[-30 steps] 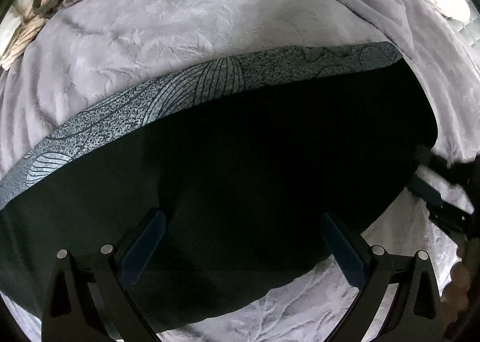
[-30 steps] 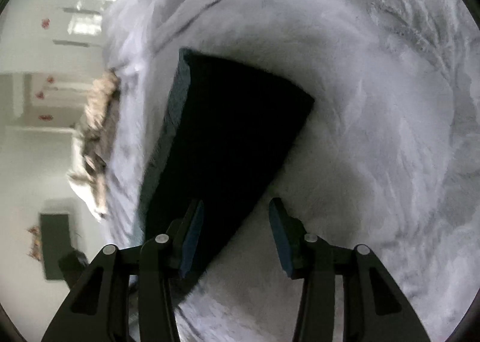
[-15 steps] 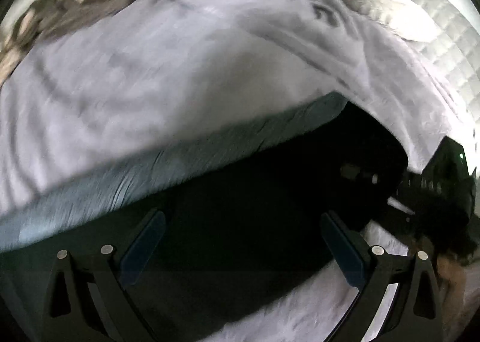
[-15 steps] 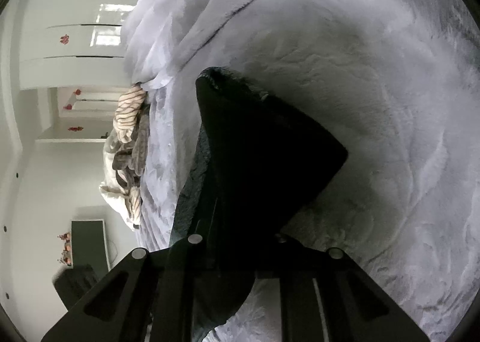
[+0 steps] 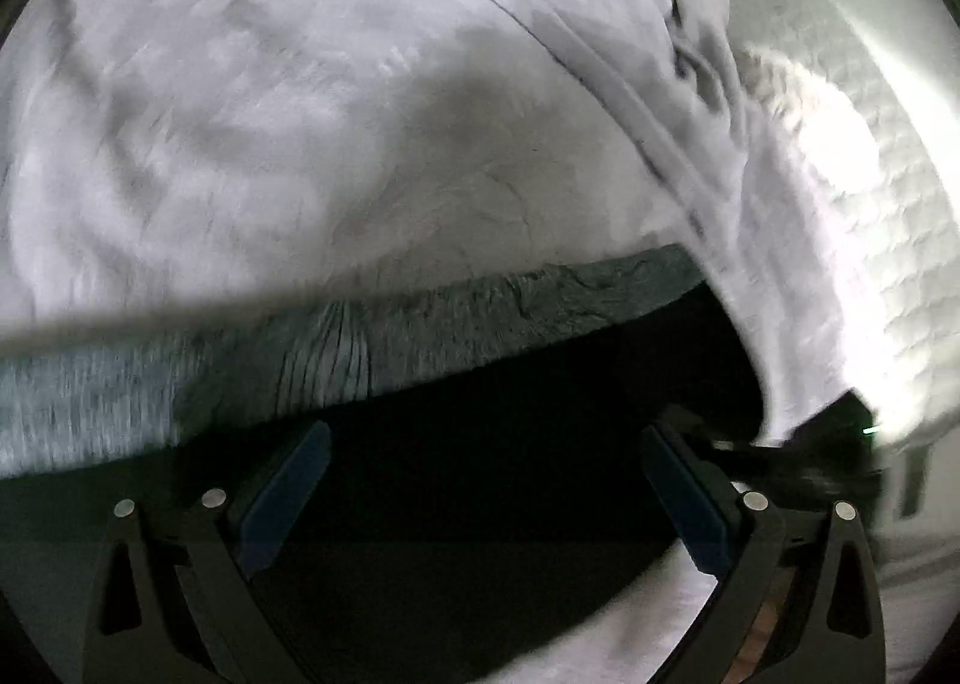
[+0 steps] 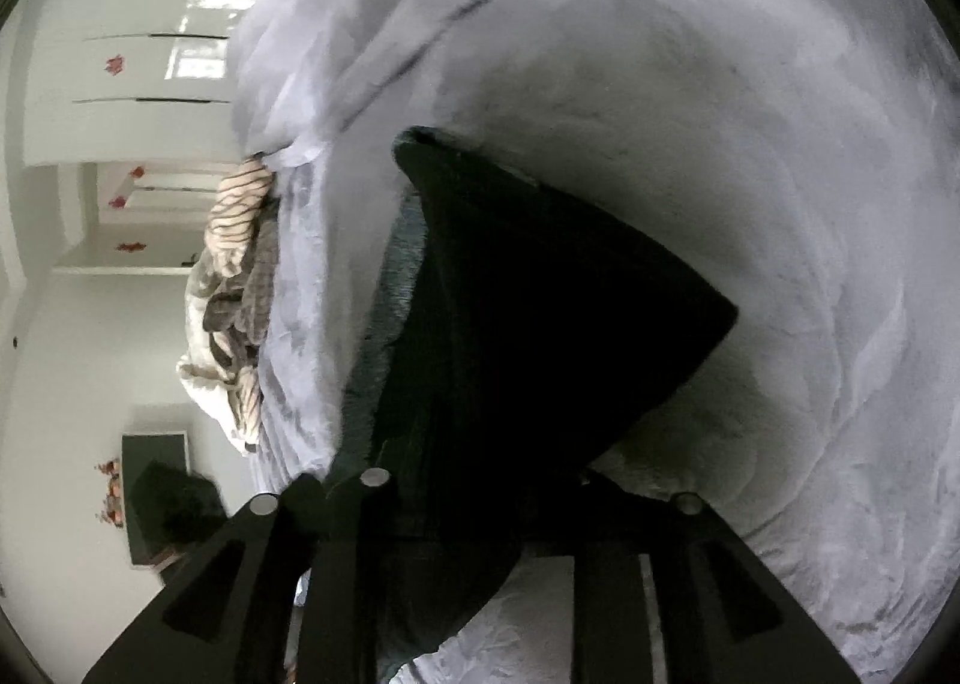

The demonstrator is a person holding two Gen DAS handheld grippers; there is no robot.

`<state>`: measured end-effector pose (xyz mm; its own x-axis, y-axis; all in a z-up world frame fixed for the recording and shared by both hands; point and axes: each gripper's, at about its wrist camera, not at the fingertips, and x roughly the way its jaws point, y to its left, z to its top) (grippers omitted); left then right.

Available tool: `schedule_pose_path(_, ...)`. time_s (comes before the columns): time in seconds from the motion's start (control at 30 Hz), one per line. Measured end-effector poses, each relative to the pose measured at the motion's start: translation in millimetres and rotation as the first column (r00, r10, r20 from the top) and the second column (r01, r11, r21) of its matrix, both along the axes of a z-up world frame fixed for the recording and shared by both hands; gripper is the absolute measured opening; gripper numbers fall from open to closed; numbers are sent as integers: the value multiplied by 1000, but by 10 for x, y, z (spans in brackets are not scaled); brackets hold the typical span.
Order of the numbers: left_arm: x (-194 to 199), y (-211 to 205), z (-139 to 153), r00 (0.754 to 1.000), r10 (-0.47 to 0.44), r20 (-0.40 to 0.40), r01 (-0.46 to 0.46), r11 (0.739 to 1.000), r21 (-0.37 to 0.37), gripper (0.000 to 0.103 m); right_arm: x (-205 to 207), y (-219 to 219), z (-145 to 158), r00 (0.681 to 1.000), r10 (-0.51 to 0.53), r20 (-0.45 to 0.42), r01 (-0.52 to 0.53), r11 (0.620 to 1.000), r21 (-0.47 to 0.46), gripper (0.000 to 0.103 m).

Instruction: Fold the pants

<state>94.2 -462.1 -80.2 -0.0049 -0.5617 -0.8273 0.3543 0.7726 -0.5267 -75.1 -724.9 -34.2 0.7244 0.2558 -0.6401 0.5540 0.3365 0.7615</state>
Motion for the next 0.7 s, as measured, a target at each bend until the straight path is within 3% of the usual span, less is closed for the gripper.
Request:
schedule_pose_path(0.1,-135,87,-22,998,17,-57,-20,999,-41,103,-10,-2,16,1000,1,2,-1,1000,-2,27)
schedule_pose_path(0.27,-360,105,-14,999,-31,-28,30,999,-29,103,46,82,219,999,51,-9,-51,993,-106,17)
schedule_pose_path(0.5,-441,116,-88,996,-87,14,87,996,5,103,81,229,481,994,99,37,-93,984,-150,14)
schedule_pose_path(0.7,-400,195,-85,996,-94,-4,93,995,-31,103,183,533,823,977,207,50,-188,948,-255,14)
